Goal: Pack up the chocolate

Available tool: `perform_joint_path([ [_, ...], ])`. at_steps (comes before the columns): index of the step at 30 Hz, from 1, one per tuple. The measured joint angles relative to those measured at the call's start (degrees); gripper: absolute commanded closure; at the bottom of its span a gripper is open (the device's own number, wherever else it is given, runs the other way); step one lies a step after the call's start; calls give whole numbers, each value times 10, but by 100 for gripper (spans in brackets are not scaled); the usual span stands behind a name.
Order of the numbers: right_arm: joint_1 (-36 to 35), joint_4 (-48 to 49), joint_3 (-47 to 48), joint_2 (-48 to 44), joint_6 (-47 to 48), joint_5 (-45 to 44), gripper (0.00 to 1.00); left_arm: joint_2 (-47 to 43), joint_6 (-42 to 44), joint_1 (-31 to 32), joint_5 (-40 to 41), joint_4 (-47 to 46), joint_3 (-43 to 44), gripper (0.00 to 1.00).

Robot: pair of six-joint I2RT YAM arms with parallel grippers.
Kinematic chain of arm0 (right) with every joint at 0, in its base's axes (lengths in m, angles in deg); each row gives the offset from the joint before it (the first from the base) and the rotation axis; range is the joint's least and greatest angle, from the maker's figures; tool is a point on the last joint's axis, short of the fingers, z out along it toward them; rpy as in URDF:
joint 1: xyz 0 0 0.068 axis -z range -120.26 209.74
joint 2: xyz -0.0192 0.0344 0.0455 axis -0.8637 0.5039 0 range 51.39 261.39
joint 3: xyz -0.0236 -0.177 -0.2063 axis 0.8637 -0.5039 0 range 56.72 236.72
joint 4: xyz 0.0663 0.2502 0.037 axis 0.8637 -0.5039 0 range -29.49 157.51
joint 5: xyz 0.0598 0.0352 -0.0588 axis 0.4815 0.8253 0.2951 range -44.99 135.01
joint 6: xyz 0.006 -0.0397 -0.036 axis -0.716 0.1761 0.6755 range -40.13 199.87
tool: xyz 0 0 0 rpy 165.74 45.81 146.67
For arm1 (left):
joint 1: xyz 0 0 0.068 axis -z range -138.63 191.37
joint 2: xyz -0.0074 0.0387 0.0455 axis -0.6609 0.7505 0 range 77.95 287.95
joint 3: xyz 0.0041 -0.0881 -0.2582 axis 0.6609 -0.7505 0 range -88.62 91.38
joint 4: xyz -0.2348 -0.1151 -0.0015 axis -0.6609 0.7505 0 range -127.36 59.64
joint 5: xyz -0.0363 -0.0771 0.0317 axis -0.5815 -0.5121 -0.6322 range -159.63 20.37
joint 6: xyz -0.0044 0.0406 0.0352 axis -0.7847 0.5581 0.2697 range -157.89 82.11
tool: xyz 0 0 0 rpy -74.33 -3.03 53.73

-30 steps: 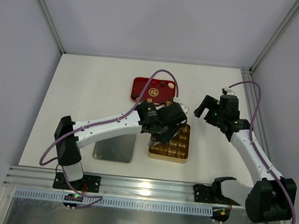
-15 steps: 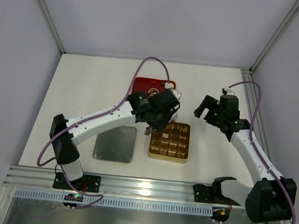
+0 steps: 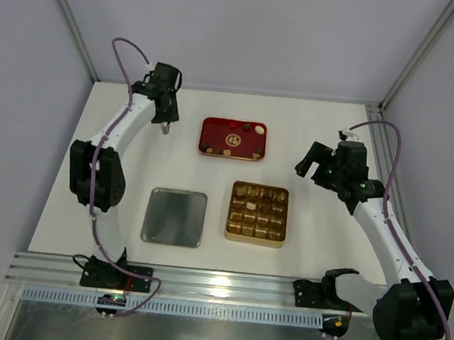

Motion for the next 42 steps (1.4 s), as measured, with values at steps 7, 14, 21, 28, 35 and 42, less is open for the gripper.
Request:
perform_joint_path([
  [7, 0, -7, 5, -8, 2, 3, 0, 122, 16, -66, -10, -26, 26, 60],
  [14, 0, -16, 5, -8, 5, 4, 0, 180, 23, -110, -24, -33, 46, 49],
  [21, 0, -25, 12, -8, 14, 4, 0, 225, 32, -129, -34, -37, 58, 32],
  [28, 0, -29, 13, -8, 16, 4, 0, 226, 44, -131, -39, -40, 61, 11],
  [35, 0, -30, 13, -8, 22, 4, 0, 222, 50, -133, -45, -39, 61, 3],
  [42, 0, -28, 13, -8, 27, 13, 0, 111, 41, -133, -59, -45, 9, 10],
])
